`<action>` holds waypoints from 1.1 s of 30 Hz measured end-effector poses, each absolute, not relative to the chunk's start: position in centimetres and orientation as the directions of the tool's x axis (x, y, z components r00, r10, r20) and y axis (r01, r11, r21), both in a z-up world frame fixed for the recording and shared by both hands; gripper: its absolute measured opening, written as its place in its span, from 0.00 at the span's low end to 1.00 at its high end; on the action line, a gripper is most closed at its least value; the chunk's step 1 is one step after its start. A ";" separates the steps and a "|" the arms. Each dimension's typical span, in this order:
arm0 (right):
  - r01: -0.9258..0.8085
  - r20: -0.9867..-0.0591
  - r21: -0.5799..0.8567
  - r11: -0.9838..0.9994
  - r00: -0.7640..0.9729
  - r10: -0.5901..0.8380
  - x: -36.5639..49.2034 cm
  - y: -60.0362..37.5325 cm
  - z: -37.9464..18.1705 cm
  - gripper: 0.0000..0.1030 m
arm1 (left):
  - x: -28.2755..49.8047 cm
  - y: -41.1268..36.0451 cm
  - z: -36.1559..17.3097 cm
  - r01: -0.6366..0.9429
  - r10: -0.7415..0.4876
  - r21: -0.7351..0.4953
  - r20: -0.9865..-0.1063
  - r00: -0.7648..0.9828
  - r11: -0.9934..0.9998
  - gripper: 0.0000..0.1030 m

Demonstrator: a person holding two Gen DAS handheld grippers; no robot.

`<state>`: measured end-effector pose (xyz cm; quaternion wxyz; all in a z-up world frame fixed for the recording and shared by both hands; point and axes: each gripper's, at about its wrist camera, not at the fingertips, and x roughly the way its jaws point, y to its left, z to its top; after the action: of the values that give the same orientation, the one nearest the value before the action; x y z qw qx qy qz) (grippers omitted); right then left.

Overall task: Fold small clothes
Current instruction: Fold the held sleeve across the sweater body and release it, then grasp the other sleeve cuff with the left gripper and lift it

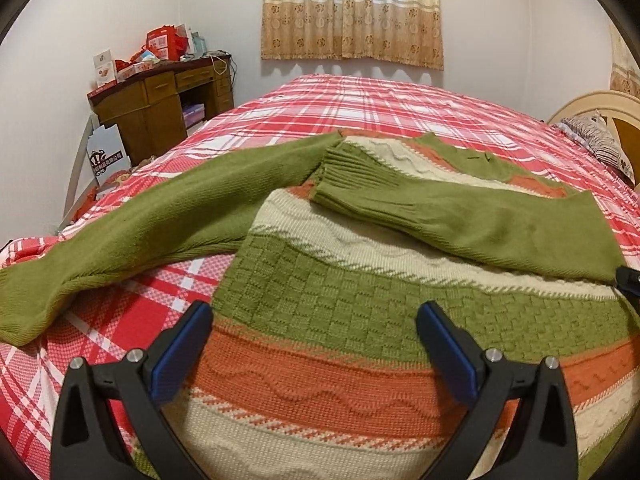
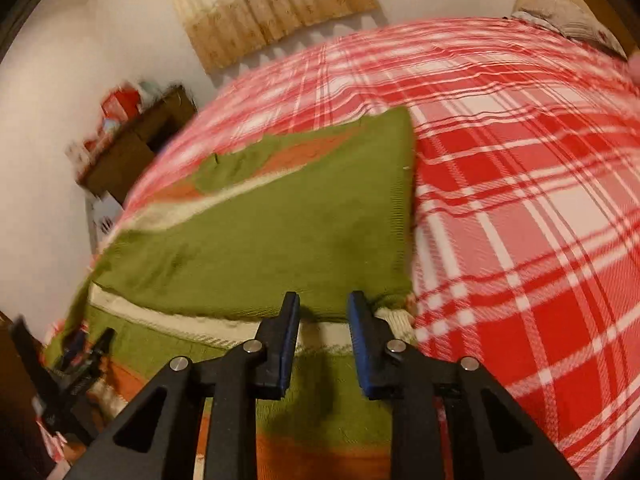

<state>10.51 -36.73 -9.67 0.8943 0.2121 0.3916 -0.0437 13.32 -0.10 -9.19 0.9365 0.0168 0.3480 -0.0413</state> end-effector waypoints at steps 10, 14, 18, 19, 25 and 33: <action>0.172 -0.703 0.167 0.971 0.711 -0.005 10.4 -29.8 -10.6 0.28 | 13.5 -0.4 -9.1 0.083 -0.049 0.019 -0.664 0.746 0.996 1.00; 0.175 -0.672 0.027 0.984 0.732 -0.112 10.1 -27.5 -10.7 0.39 | 13.7 -0.3 -9.0 0.083 -0.050 0.016 -0.679 0.733 0.996 1.00; 0.159 -0.672 0.035 0.987 0.735 -0.094 10.2 -27.8 -10.9 0.45 | 13.6 0.4 -8.4 0.099 -0.066 0.004 -0.721 0.690 0.995 1.00; 0.156 -0.671 0.054 0.986 0.737 -0.079 10.2 -28.1 -10.9 0.45 | 13.0 1.2 -8.0 0.079 -0.059 -0.006 -0.724 0.688 0.997 1.00; 0.120 -0.668 0.077 0.990 0.743 -0.038 10.3 -27.5 -11.2 0.59 | 9.1 11.1 -4.8 -0.204 0.073 -0.121 -0.665 0.743 0.971 1.00; 0.117 -0.670 0.068 0.991 0.741 -0.041 10.1 -27.3 -11.2 0.61 | 6.1 27.3 -4.7 -0.666 0.356 -0.309 -0.655 0.667 0.679 0.98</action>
<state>10.10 -27.29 -11.21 0.9316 0.0529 0.3571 -0.0425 6.10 27.35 -4.66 0.8712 -0.2729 0.2840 0.2931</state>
